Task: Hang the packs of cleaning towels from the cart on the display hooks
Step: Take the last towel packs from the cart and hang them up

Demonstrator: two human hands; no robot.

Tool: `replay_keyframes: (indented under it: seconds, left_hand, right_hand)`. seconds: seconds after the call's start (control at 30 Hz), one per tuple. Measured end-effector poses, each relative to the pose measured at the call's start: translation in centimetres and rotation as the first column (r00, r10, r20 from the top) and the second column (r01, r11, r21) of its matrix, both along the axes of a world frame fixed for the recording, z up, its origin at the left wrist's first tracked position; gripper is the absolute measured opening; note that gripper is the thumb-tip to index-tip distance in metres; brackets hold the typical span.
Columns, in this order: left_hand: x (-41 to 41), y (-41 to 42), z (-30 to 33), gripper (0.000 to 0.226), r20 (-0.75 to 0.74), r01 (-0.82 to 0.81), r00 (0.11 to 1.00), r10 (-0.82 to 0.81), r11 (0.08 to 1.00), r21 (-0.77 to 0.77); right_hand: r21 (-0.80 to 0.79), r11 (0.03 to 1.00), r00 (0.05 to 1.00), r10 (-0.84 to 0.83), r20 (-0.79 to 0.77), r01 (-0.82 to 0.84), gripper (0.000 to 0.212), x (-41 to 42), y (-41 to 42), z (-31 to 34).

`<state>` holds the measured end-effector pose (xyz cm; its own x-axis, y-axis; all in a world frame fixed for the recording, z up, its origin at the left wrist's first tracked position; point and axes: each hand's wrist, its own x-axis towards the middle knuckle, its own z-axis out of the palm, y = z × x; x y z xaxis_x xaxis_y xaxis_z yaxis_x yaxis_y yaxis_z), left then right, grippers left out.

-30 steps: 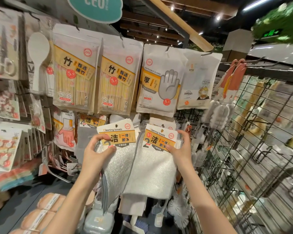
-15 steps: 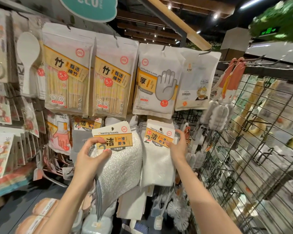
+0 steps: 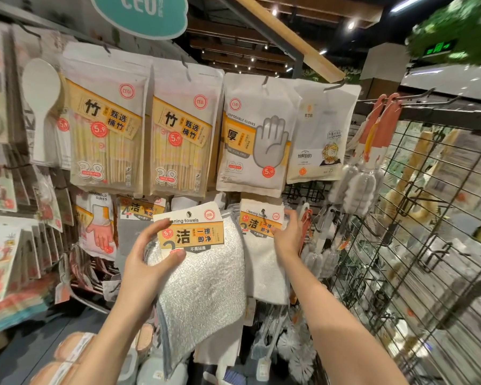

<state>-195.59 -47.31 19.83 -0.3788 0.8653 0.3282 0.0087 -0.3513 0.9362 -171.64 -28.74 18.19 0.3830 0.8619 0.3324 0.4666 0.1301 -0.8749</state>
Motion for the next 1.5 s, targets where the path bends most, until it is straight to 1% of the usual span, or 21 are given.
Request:
replay_keyframes:
  seconds: [0.17,0.33,0.43,0.57,0.67,0.73,0.83,0.9,0.97,1.03,1.1,1.17,1.27,1.4,1.5]
  left_hand:
    - [0.3,-0.2,0.1,0.079,0.01,-0.009,1.0,0.009,0.999,0.042]
    - [0.5,-0.4,0.0,0.084,0.032,-0.032,0.999,0.03,0.999,0.036]
    - [0.4,-0.6,-0.2,0.08,0.062,-0.02,0.998,0.019,1.0,0.013]
    - [0.5,-1.0,-0.1,0.078,0.056,-0.008,0.998,0.006,0.999,0.038]
    - [0.7,-1.1,-0.3,0.077,0.059,-0.005,0.998,0.003,1.0,0.03]
    - [0.8,-1.2,-0.3,0.074,0.044,-0.006,0.999,0.006,1.0,0.013]
    - [1.2,-1.4,-0.2,0.059,0.012,-0.021,1.0,0.021,1.0,0.015]
    - [1.5,-1.5,-0.2,0.049,0.001,-0.024,1.0,0.024,1.0,0.01]
    - [1.9,-1.6,-0.3,0.044,0.011,-0.009,1.0,0.009,1.0,0.011]
    - [2.2,-1.8,-0.5,0.041,0.011,0.013,1.0,-0.013,1.0,0.004]
    - [2.4,-1.9,-0.5,0.041,0.001,0.035,0.999,-0.035,0.999,-0.001]
    - [2.6,-2.0,-0.6,0.042,-0.014,0.058,0.998,-0.058,0.998,-0.006]
    - [2.7,-2.2,-0.6,0.042,-0.012,0.077,0.997,-0.077,0.997,-0.017]
    - [3.1,-2.4,-0.5,0.042,-0.029,0.023,0.999,-0.023,1.0,-0.014]
    - [3.3,-2.6,-0.6,0.039,-0.02,-0.01,1.0,0.01,1.0,-0.01]
  right_hand:
    - [0.017,1.0,1.0,0.008,0.025,-0.009,0.05,0.0,-0.2,0.2]
    - [-0.015,1.0,0.999,0.024,0.039,-0.023,0.059,0.5,-0.6,-0.1]
    - [-0.046,0.998,0.996,0.053,0.066,-0.05,0.066,0.9,-0.9,-0.2]
    - [-0.052,0.994,0.992,0.097,0.074,-0.093,0.072,1.5,-2.2,0.0]
    - [-0.036,0.989,0.988,0.148,0.049,-0.146,0.072,1.8,-4.0,0.7]
    - [-0.014,0.976,0.976,0.217,0.02,-0.216,0.068,1.7,-5.7,1.6]
    - [0.009,0.932,0.931,0.363,-0.03,-0.362,0.059,1.2,-8.7,3.2]
    - [0.022,0.897,0.897,0.443,-0.007,-0.442,0.052,0.7,-10.5,4.3]
    - [0.037,0.855,0.856,0.516,0.024,-0.517,0.048,0.1,-12.2,5.1]
    - [0.024,0.817,0.817,0.575,0.043,-0.576,0.05,-0.5,-13.5,5.5]
    - [0.007,0.786,0.786,0.617,0.036,-0.618,0.058,-1.0,-14.3,5.8]
    - [-0.007,0.775,0.773,0.631,0.059,-0.632,0.064,-1.5,-14.8,6.1]
    - [-0.021,0.792,0.787,0.609,0.101,-0.61,0.067,-1.8,-15.2,6.3]
    - [-0.026,0.807,0.803,0.591,0.078,-0.591,0.062,-2.0,-15.6,6.2]
    - [0.028,0.813,0.812,0.578,0.079,-0.581,0.052,-2.1,-15.9,6.2]
